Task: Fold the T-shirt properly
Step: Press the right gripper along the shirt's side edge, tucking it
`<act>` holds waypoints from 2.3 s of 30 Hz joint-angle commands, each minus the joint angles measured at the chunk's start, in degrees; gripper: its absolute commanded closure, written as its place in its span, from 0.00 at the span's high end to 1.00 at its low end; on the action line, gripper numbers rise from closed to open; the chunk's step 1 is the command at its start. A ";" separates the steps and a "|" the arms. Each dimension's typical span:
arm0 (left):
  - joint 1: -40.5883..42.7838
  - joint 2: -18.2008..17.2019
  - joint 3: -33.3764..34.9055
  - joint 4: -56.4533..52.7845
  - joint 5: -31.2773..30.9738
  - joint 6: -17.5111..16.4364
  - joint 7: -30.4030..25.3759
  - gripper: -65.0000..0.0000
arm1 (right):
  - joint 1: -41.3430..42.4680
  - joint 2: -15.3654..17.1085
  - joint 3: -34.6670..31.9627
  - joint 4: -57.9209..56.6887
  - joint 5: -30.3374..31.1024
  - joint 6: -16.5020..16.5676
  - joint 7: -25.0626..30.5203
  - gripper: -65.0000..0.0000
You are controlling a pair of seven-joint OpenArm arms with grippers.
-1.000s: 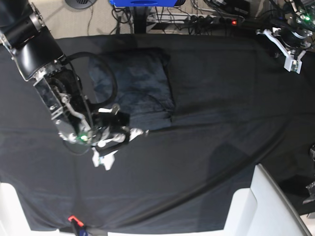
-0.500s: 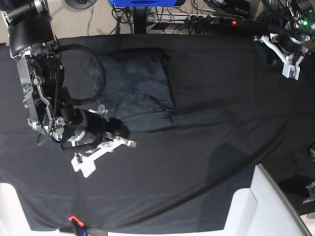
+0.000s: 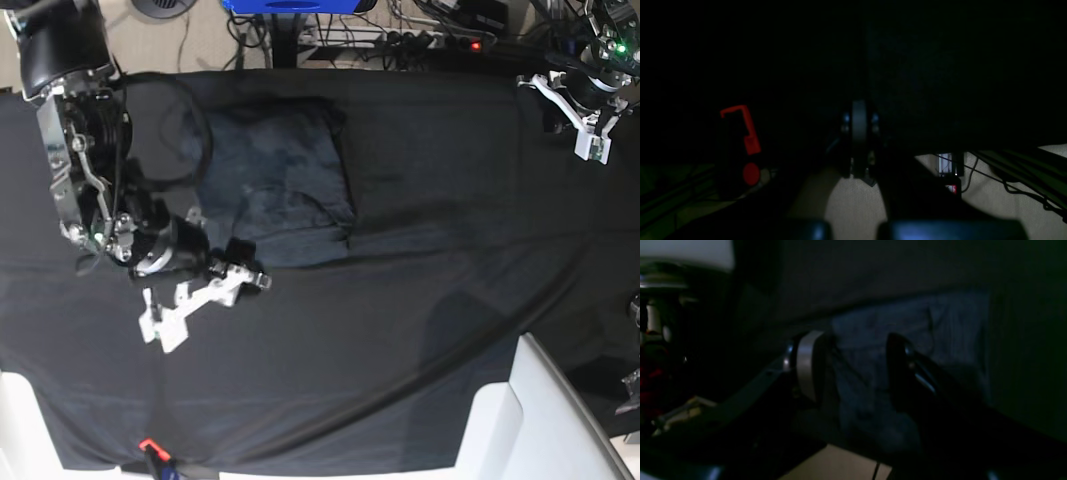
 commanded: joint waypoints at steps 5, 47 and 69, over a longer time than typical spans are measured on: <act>0.12 -0.72 -0.39 0.69 -0.41 -0.01 -0.78 0.00 | 4.92 0.12 -0.25 -7.68 0.05 3.49 1.37 0.44; 0.12 -0.72 -0.39 -0.89 -0.41 -0.01 -0.78 0.00 | 11.77 3.11 -19.59 -27.90 -13.32 9.20 12.10 0.52; 0.12 -0.72 -0.39 -0.89 -0.41 -0.01 -0.78 0.00 | 11.86 2.84 -19.59 -31.07 -13.32 9.20 14.12 0.21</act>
